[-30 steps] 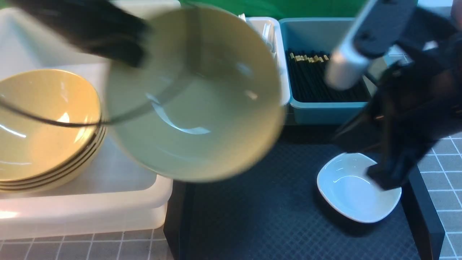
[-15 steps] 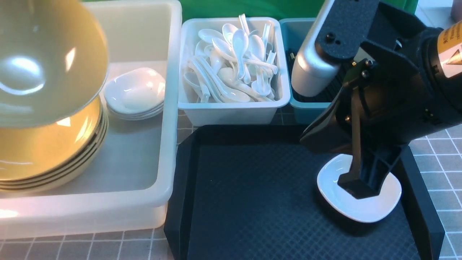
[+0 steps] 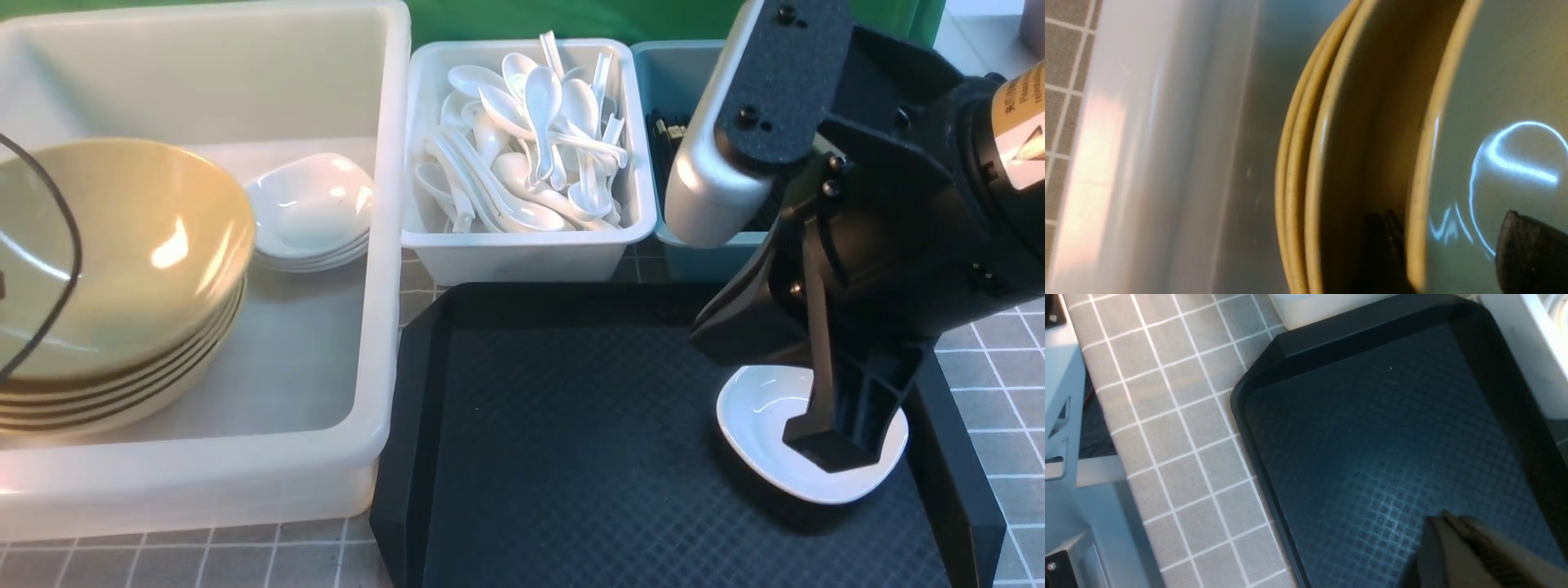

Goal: On grey table put chopsticks spoon bowls plates into blue grey white boxes.
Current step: 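Place the tan bowl onto the bowl stack in the left bin with the left gripper, then grasp the small white bowl on the black tray by its rim with the left gripper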

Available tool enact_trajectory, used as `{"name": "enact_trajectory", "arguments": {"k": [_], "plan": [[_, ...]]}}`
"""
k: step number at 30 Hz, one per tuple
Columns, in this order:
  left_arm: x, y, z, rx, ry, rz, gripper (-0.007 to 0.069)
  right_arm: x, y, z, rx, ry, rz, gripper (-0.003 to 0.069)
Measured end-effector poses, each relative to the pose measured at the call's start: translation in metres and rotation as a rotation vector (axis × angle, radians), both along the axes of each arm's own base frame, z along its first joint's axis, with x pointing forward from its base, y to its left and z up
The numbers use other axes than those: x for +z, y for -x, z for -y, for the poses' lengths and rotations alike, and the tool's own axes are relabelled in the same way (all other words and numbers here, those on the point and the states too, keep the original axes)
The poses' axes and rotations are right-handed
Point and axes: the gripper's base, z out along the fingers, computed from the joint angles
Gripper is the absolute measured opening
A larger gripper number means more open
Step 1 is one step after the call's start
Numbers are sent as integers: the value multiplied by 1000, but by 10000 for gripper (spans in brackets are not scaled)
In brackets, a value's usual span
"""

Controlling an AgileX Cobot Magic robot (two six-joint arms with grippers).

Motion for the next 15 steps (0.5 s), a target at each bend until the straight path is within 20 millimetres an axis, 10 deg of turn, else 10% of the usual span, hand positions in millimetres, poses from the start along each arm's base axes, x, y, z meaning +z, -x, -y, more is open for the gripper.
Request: {"name": "enact_trajectory", "arguments": {"k": [7,15], "plan": [[37,22,-1,58,-167,33,596,0,0,0,12,5,6,34],[116,67,27,162,-212,285,575,0,0,0,15,9,8,38]]}}
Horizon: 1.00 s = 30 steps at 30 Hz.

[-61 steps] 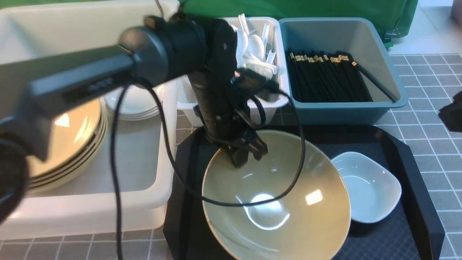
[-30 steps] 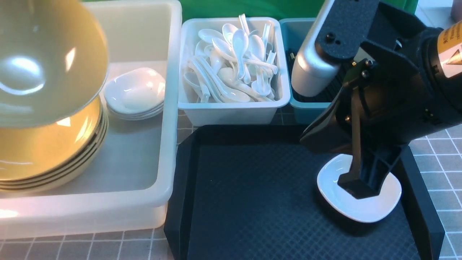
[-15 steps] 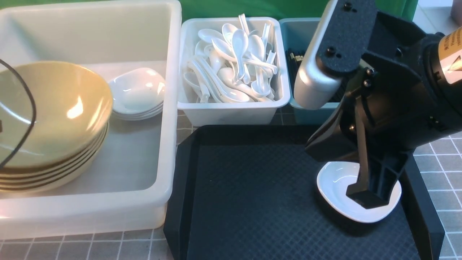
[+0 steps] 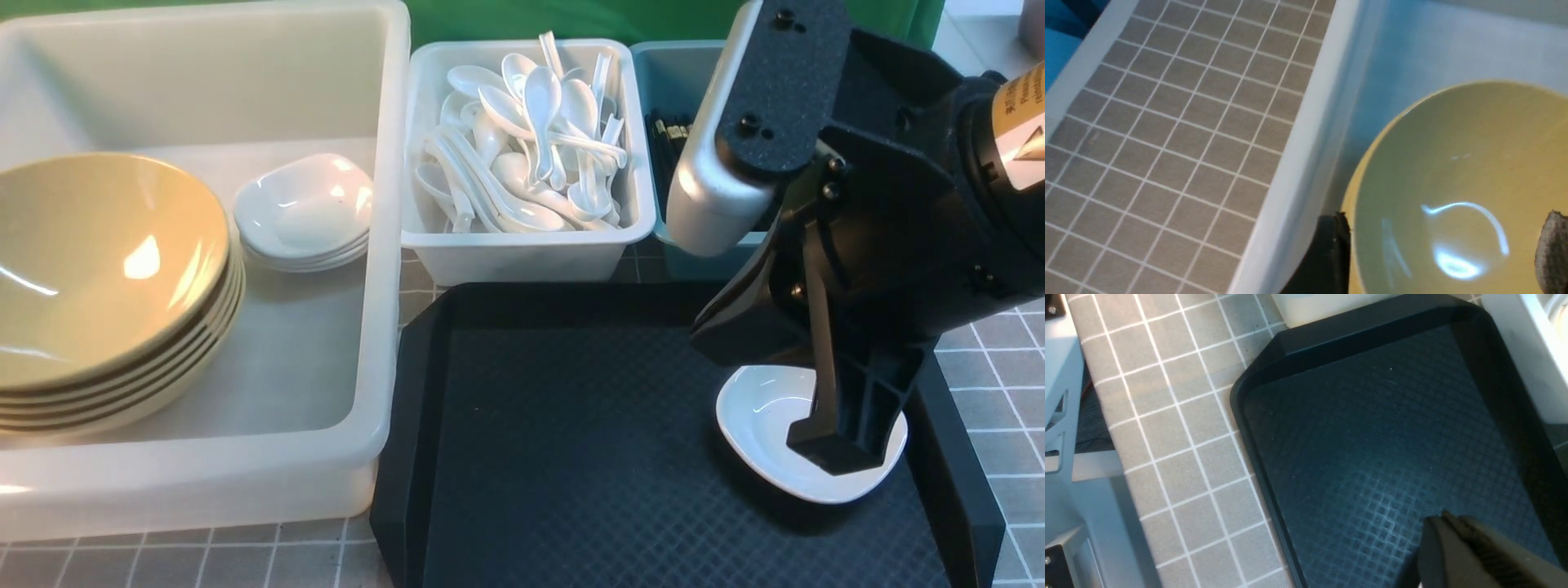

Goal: On grey table put chopsticks spoon bowls plates into blue grey white boxes.
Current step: 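Grasp the small white bowl on the black tray by its rim with the left gripper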

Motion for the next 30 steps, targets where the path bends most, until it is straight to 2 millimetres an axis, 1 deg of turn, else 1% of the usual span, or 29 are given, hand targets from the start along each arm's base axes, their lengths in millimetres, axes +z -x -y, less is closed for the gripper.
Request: {"name": "enact_trajectory", "arguments": {"k": [3,4,6,7,10,11,12,15,16,17,18,19,22,24,25,26,27,30], "plan": [[13,8,31,-91,58,58,535,0,0,0,0,-1,1,41],[14,8,36,-113,61,61,528,0,0,0,0,0,2,41],[15,6,69,-271,91,46,483,0,-1,1,-12,4,6,41],[14,4,90,-378,97,27,450,0,-2,2,-29,13,4,42],[8,0,127,-555,106,-23,391,-3,-2,8,-83,63,-10,43],[6,-1,136,-598,107,-38,377,-4,-3,9,-104,77,-18,43],[0,-4,158,-694,107,-70,347,-7,-3,14,-140,114,-21,43],[-18,-13,204,-867,106,-135,311,-16,-1,30,-272,183,-13,43],[-26,-16,222,-921,104,-159,307,-18,2,36,-302,193,-7,43],[-39,-21,244,-981,100,-196,304,-21,9,46,-339,197,2,43],[-41,-20,250,-1001,99,-202,304,-21,10,47,-348,194,2,43],[-57,-22,274,-1061,92,-238,304,-22,20,59,-374,183,9,43],[-87,-27,319,-1159,71,-302,306,-21,44,82,-417,125,23,43],[-105,-30,346,-1208,58,-343,318,-20,56,94,-435,90,35,43],[-109,-32,357,-1227,57,-348,326,-18,63,101,-445,66,44,43],[-119,-35,373,-1249,55,-368,344,-17,70,108,-460,39,51,43],[-124,-39,390,-1268,61,-366,365,-15,79,116,-473,5,66,43],[-140,-50,418,-1291,68,-376,419,-12,93,131,-496,-56,90,43]]}}
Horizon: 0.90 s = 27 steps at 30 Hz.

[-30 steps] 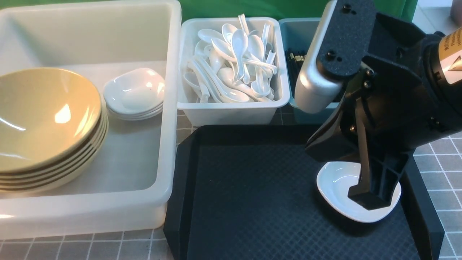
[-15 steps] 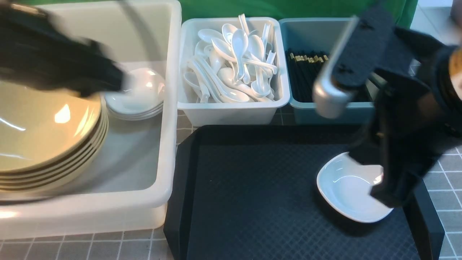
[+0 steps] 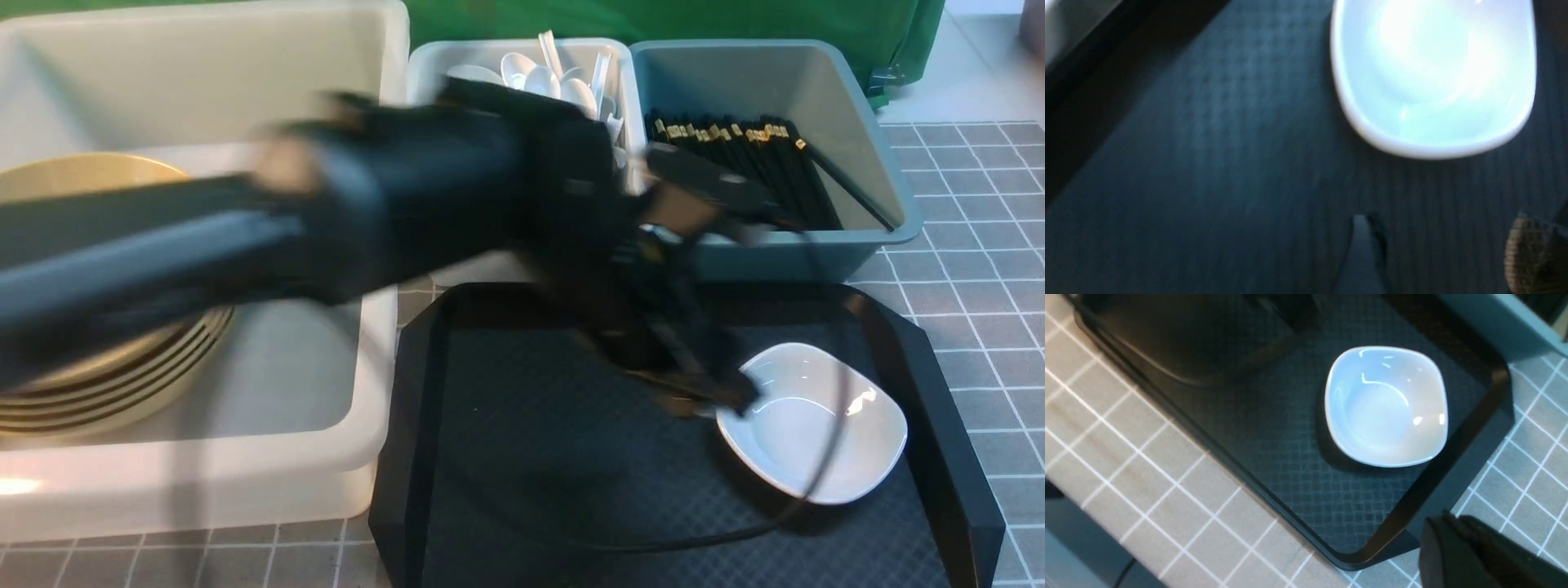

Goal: On grey table put chopsticks spoon bowls plates into blue grey white boxes.
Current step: 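Grasp the small white bowl on the black tray by its rim with the left gripper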

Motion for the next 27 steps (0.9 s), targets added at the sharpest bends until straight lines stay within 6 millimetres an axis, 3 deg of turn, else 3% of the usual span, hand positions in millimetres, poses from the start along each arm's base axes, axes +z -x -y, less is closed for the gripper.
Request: {"name": "enact_trajectory", "arguments": {"k": [3,6,7,16,19,24,27], "plan": [[-17,-18,24,0,10,-13,473,2,12,12,-9,-43,35,43],[-27,-27,34,7,9,-18,495,3,17,16,-14,-61,47,43],[-41,-33,41,23,-3,-42,503,2,19,19,-19,-71,51,43],[-87,-42,52,101,-55,-167,482,3,21,20,-15,-70,58,45],[-87,-41,53,112,-46,-190,410,3,21,21,-11,-66,60,45],[-79,-39,55,93,-34,-214,98,5,19,18,0,-90,90,45],[-49,-41,50,55,-27,-182,15,5,13,11,8,-98,91,45]]}}
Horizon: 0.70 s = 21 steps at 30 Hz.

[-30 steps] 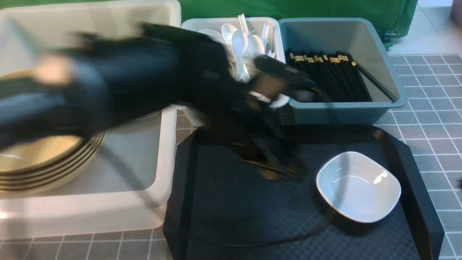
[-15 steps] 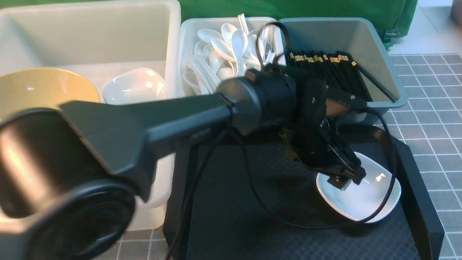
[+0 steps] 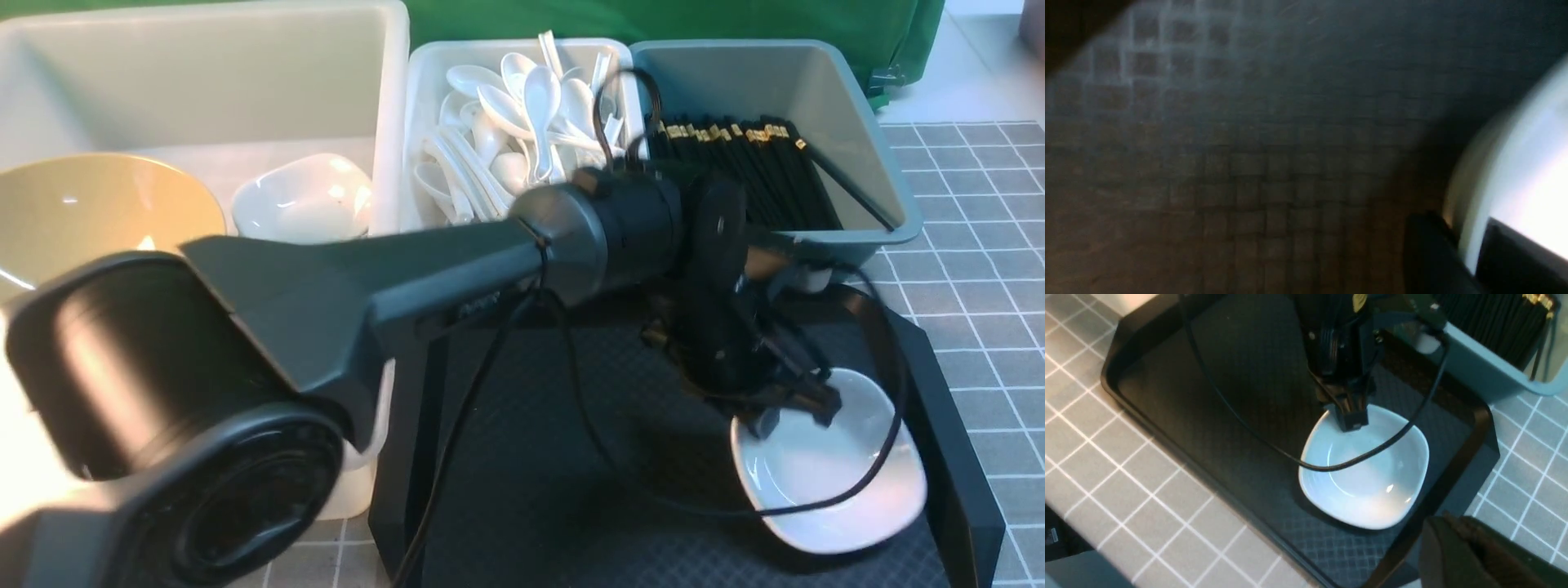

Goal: On grey table put chopsticks spoon bowls plates into blue grey white boxes.
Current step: 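Grasp the small white bowl on the black tray by its rim with the left gripper, then place the white bowl into the white bin with the other dishes with the left gripper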

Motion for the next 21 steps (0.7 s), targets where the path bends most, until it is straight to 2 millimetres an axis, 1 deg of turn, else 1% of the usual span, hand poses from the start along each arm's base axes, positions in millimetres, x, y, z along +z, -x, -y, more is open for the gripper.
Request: {"name": "enact_trajectory", "arguments": {"k": [1,2,4,5,6,7,8,9,10,11,12,13,14,15,17,18,19,20,21], "plan": [[5,-1,-2,-1,3,7,10,0,-1,-1,0,2,-3,45],[22,-4,-9,-5,-1,39,6,-1,-5,-5,3,6,-12,45],[46,-10,-22,5,3,89,4,-3,-12,-12,8,17,-23,45],[77,-15,-41,29,19,156,2,-5,-19,-20,15,27,-29,45],[97,-18,-55,51,27,206,2,-6,-25,-26,21,30,-31,45],[122,-20,-75,79,33,263,2,-8,-31,-32,28,31,-32,45],[130,-19,-80,83,35,284,2,-9,-33,-35,31,31,-32,45],[150,-22,-101,119,28,334,2,-10,-39,-41,38,30,-32,45],[161,-22,-113,139,30,360,2,-11,-41,-44,43,28,-33,45],[184,-22,-142,192,12,418,2,-13,-48,-52,53,26,-33,45],[199,-20,-160,227,7,452,2,-13,-52,-56,57,27,-34,45],[213,-22,-189,294,-14,483,2,-13,-58,-62,63,25,-35,45],[216,-22,-194,304,-20,488,2,-13,-60,-64,64,25,-34,45],[228,-23,-224,378,-37,511,2,-12,-66,-70,70,31,-34,45],[239,-26,-271,505,-66,525,2,-8,-78,-82,85,43,-28,45],[240,-28,-286,543,-78,525,2,-6,-80,-84,88,43,-24,45],[240,-28,-289,551,-81,525,2,-8,-82,-86,89,50,-31,45],[240,-30,-302,585,-90,523,2,-6,-85,-89,92,49,-26,45],[238,-36,-327,646,-107,509,2,-3,-94,-97,103,59,-20,45]]}}
